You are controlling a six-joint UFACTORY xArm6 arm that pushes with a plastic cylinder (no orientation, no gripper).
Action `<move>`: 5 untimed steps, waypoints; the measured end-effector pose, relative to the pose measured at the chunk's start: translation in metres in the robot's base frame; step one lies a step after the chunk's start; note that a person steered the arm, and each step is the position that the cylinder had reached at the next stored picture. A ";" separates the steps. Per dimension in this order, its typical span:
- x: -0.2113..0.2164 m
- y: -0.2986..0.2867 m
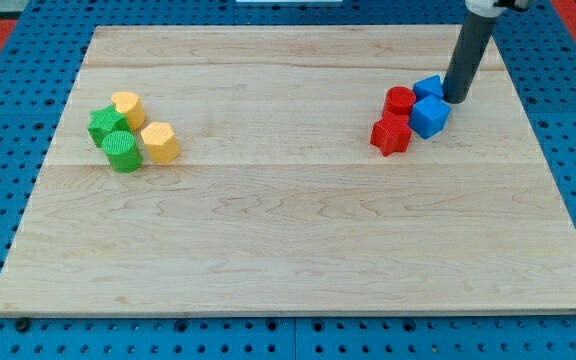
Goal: Move the blue triangle into the red circle
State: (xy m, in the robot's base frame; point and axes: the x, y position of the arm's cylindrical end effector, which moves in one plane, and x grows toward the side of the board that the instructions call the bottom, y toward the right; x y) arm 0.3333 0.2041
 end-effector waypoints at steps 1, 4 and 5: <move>0.000 0.036; -0.021 -0.052; -0.006 -0.007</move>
